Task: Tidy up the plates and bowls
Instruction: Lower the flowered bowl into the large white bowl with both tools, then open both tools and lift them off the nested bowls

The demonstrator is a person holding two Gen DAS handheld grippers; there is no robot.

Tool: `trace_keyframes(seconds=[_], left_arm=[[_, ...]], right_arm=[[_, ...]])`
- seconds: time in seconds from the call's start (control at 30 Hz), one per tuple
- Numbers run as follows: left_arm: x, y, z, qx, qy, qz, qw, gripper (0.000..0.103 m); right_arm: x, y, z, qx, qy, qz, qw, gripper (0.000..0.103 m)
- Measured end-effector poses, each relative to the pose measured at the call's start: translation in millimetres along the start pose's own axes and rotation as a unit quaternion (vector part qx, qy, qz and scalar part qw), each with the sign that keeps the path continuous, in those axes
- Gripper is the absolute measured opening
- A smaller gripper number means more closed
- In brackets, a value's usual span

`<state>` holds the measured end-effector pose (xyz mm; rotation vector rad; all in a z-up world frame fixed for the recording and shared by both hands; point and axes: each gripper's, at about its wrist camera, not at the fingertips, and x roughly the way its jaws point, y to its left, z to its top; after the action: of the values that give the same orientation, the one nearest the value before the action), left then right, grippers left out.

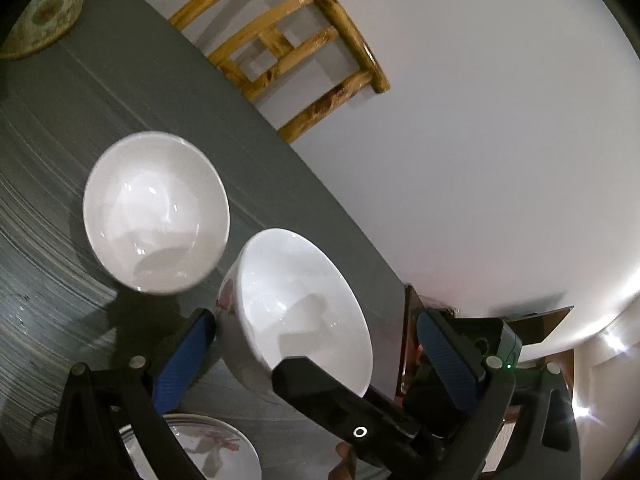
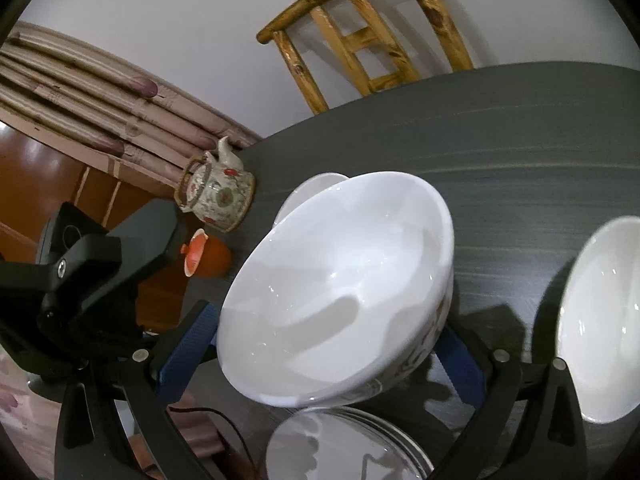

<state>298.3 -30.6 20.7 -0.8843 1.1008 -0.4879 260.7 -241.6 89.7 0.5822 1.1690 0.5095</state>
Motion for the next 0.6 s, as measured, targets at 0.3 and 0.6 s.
trace_keyframes(seconds=[0.3,0.6], left_arm=[[-28,22,31,-0.004,-0.024,0.018,0.9995,0.103],[-17,59,59,-0.012,-0.019,0.033,0.9992,0.103]], right_arm=[[39,29,24,-0.024,0.016,0.016,0.999,0.103],[88,35,36,-0.046,0.035,0.000,0.998,0.103]])
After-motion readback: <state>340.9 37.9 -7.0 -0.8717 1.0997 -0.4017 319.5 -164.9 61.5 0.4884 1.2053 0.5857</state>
